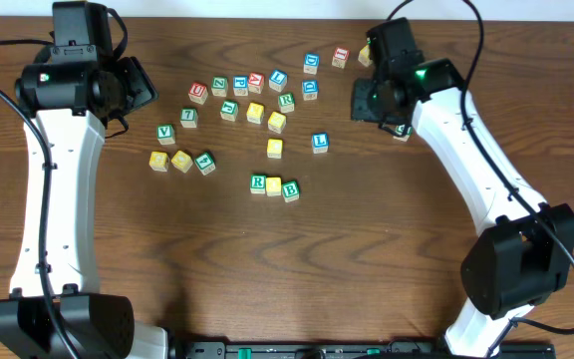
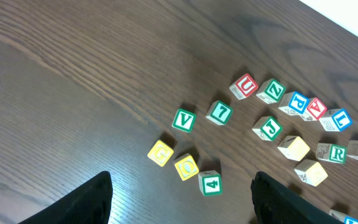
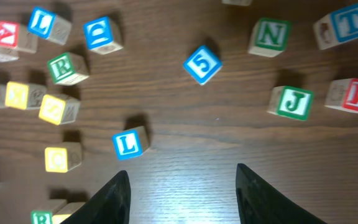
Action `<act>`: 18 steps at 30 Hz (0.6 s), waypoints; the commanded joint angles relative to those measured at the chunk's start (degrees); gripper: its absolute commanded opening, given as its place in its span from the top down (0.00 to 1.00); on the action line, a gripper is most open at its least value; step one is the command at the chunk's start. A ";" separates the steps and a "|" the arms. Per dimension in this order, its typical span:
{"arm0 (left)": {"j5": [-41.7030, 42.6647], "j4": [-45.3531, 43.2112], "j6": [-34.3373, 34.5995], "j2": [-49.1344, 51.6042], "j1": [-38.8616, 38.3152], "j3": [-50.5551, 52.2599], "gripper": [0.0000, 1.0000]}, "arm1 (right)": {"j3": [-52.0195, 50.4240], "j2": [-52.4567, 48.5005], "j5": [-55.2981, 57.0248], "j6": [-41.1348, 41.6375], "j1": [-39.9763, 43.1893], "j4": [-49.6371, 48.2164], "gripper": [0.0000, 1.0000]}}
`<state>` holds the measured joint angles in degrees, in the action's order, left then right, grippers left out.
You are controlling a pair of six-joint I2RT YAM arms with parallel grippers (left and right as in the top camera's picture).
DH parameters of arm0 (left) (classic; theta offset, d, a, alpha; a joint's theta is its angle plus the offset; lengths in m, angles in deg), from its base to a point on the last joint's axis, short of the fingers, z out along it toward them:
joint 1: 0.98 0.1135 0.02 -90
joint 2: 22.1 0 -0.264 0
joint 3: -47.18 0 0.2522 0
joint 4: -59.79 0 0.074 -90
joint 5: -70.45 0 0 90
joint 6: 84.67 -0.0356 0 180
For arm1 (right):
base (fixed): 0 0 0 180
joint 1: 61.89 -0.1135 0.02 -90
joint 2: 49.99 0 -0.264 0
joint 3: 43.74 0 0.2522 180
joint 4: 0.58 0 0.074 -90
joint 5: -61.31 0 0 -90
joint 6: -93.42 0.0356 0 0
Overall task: Spell out ROBOT
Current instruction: 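Open the right gripper and raise the right arm to upper right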
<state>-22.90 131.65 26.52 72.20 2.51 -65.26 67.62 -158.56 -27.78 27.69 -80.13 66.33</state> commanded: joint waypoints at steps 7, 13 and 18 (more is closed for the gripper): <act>-0.07 0.13 0.50 0.55 -0.09 0.92 0.29 | 1.31 1.60 0.42 -2.16 4.50 0.61 0.50; -0.07 0.02 0.50 0.55 -0.09 0.90 0.29 | 2.89 1.62 0.44 -5.29 5.07 2.47 0.49; -0.04 -0.04 0.42 0.55 -0.09 0.92 0.29 | 3.54 1.60 0.28 -5.03 4.35 2.27 0.48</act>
<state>-22.86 131.61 26.52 72.20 2.51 -65.26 69.61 -158.56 -27.78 23.74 -75.19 68.64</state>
